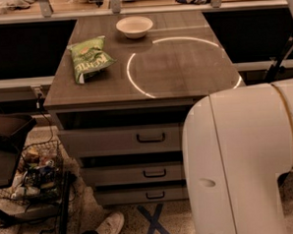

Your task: Place rxbar blueberry into paper bowl

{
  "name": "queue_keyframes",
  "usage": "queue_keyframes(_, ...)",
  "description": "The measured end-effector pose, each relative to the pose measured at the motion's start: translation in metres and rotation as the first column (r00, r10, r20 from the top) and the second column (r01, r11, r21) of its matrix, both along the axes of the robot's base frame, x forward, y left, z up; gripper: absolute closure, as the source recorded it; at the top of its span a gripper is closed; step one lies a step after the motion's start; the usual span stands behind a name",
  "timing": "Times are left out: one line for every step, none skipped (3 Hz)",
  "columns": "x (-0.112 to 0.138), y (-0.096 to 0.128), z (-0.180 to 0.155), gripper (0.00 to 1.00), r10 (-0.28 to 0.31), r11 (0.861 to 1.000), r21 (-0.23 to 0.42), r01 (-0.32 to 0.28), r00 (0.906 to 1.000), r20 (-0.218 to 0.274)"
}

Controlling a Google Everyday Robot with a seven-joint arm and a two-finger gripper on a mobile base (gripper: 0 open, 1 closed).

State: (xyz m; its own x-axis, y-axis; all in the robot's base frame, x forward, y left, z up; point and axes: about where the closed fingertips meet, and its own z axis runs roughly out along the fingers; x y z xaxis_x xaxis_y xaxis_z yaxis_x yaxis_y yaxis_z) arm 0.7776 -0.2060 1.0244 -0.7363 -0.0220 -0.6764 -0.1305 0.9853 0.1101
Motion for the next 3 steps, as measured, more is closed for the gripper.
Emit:
queue_keyframes(0.001, 0.022, -0.041, 1.00, 0.118, 0.992, 0.044, -0.115, 0.9917, -0.053)
queue_keyframes(-0.007, 0.049, -0.072, 1.00, 0.260, 0.965, 0.064, -0.255, 0.9609, -0.094)
queue_keyframes(-0.006, 0.053, -0.076, 1.00, 0.285, 0.958, 0.056, -0.280, 0.9541, -0.093)
